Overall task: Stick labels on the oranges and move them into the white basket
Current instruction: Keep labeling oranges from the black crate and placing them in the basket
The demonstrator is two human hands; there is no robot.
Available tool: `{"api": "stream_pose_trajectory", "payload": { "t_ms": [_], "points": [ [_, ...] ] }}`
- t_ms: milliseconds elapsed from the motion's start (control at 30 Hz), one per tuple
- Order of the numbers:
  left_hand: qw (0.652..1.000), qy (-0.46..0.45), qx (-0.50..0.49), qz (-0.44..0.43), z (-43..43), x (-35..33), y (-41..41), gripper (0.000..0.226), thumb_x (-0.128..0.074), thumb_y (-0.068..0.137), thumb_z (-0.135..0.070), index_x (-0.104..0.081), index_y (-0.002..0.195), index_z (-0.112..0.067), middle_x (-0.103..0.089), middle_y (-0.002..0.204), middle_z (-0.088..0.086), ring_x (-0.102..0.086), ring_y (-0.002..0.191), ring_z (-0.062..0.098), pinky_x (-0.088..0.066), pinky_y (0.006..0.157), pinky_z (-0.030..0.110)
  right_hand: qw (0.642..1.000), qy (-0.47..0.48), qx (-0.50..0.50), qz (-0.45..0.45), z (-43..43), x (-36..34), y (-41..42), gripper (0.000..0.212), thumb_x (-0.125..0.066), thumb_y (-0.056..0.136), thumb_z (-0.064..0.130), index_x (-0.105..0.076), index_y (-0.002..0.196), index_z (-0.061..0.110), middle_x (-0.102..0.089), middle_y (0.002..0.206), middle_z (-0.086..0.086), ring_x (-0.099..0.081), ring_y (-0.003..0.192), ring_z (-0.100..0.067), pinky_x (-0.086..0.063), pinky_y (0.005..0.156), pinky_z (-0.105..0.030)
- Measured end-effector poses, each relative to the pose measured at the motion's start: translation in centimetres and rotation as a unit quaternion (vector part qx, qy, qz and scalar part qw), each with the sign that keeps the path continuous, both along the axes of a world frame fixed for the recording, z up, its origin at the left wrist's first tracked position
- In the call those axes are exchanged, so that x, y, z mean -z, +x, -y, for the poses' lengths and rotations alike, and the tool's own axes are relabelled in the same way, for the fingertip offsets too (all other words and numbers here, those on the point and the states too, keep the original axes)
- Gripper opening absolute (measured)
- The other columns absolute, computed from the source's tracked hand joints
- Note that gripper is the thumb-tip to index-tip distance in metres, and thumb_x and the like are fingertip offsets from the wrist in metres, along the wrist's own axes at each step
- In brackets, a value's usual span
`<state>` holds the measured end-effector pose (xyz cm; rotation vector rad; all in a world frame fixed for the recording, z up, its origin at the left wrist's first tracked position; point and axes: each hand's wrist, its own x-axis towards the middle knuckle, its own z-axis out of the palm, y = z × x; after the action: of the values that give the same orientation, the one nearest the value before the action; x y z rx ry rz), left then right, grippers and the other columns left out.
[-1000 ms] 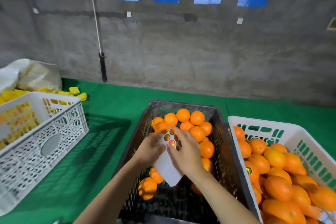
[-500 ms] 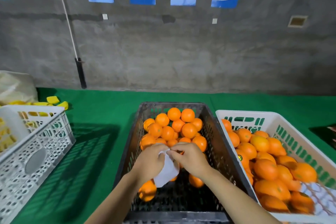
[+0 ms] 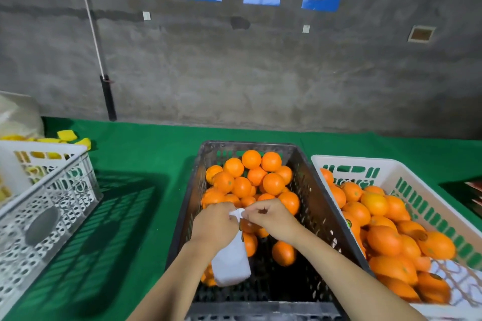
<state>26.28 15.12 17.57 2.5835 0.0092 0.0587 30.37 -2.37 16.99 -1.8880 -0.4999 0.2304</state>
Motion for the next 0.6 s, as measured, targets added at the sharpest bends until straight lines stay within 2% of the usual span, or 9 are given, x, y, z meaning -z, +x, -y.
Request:
{"api": "stream_pose_trajectory", "payload": {
  "t_ms": [100,133,167,200,267,333,400,500,600],
  "points": [
    [0.998,0.002,-0.056,-0.001,-0.1,-0.1,-0.3,0.021,-0.045,0.094,-0.019,-0.039,0.075,-0.025,-0.043,0.064,0.0,-0.038,0.056,0.017,-0.027,0.05,0.03,0.993,0.043,0.105,-0.015,1.2,0.1,0.8,0.014,-0.076,0.089,0.022,-0.078,0.084,0.009,-0.068,0.08,-0.015,-0.06,0.074,-0.015,-0.05,0.066,-0.027],
    [0.998,0.005,-0.07,0.002,-0.1,-0.1,-0.3,0.025,-0.046,0.092,-0.02,-0.036,0.07,-0.024,-0.042,0.064,-0.001,-0.039,0.057,0.018,-0.028,0.051,0.031,0.99,0.007,0.14,0.009,2.0,0.3,1.3,0.014,-0.076,0.089,0.025,-0.077,0.078,0.016,-0.068,0.077,-0.007,-0.06,0.073,-0.015,-0.05,0.065,-0.027],
    [0.997,0.005,-0.078,0.004,0.1,-0.1,-0.3,0.027,-0.046,0.092,-0.021,-0.034,0.068,-0.023,-0.041,0.064,-0.002,-0.039,0.058,0.018,-0.028,0.051,0.031,0.981,-0.076,0.17,0.055,3.0,0.6,1.9,0.019,-0.073,0.091,0.028,-0.072,0.073,0.022,-0.066,0.077,0.001,-0.061,0.074,-0.015,-0.048,0.064,-0.028],
    [0.997,0.005,-0.079,0.006,0.3,-0.2,-0.2,0.028,-0.047,0.092,-0.021,-0.034,0.067,-0.023,-0.041,0.064,-0.002,-0.039,0.059,0.018,-0.028,0.051,0.03,0.958,-0.185,0.191,0.107,3.8,0.8,2.6,0.025,-0.068,0.094,0.03,-0.065,0.069,0.026,-0.062,0.077,0.006,-0.06,0.076,-0.015,-0.045,0.063,-0.03],
    [0.998,0.017,-0.066,0.003,0.9,-0.3,-0.1,0.028,-0.046,0.092,-0.021,-0.034,0.067,-0.023,-0.041,0.065,-0.003,-0.039,0.058,0.017,-0.027,0.051,0.029,0.88,-0.367,0.225,0.2,5.0,0.8,3.8,0.029,-0.057,0.098,0.026,-0.056,0.069,0.03,-0.053,0.081,0.009,-0.059,0.085,-0.019,-0.04,0.067,-0.029],
    [0.998,0.027,-0.051,0.002,1.3,-0.1,-0.1,0.029,-0.046,0.091,-0.02,-0.032,0.066,-0.023,-0.039,0.064,-0.003,-0.034,0.054,0.014,-0.024,0.049,0.028,0.79,-0.491,0.253,0.266,5.5,1.0,5.2,0.024,-0.051,0.096,0.02,-0.067,0.082,0.03,-0.06,0.092,0.005,-0.056,0.1,-0.025,-0.039,0.087,-0.037],
    [0.998,0.034,-0.043,0.004,1.3,0.1,-0.2,0.026,-0.045,0.092,-0.021,-0.035,0.068,-0.023,-0.037,0.064,-0.003,-0.031,0.053,0.013,-0.025,0.049,0.028,0.737,-0.547,0.268,0.293,5.5,1.5,6.4,0.025,-0.051,0.094,0.016,-0.074,0.093,0.027,-0.065,0.1,0.001,-0.052,0.105,-0.028,-0.031,0.099,-0.045],
    [0.998,0.047,-0.034,0.002,1.1,0.2,0.0,0.018,-0.044,0.093,-0.023,-0.041,0.075,-0.024,-0.04,0.066,-0.004,-0.038,0.055,0.014,-0.032,0.052,0.028,0.711,-0.593,0.261,0.273,5.5,2.7,7.2,0.026,-0.052,0.093,0.014,-0.075,0.094,0.026,-0.067,0.102,0.001,-0.05,0.107,-0.029,-0.026,0.103,-0.048],
    [0.998,0.053,-0.029,0.007,1.2,0.1,0.4,0.014,-0.045,0.094,-0.023,-0.041,0.08,-0.023,-0.044,0.07,-0.003,-0.05,0.066,0.021,-0.038,0.058,0.029,0.707,-0.61,0.242,0.263,5.2,3.6,7.2,0.021,-0.059,0.088,0.01,-0.075,0.086,0.023,-0.069,0.093,-0.001,-0.057,0.099,-0.028,-0.033,0.099,-0.045]
  ]
}}
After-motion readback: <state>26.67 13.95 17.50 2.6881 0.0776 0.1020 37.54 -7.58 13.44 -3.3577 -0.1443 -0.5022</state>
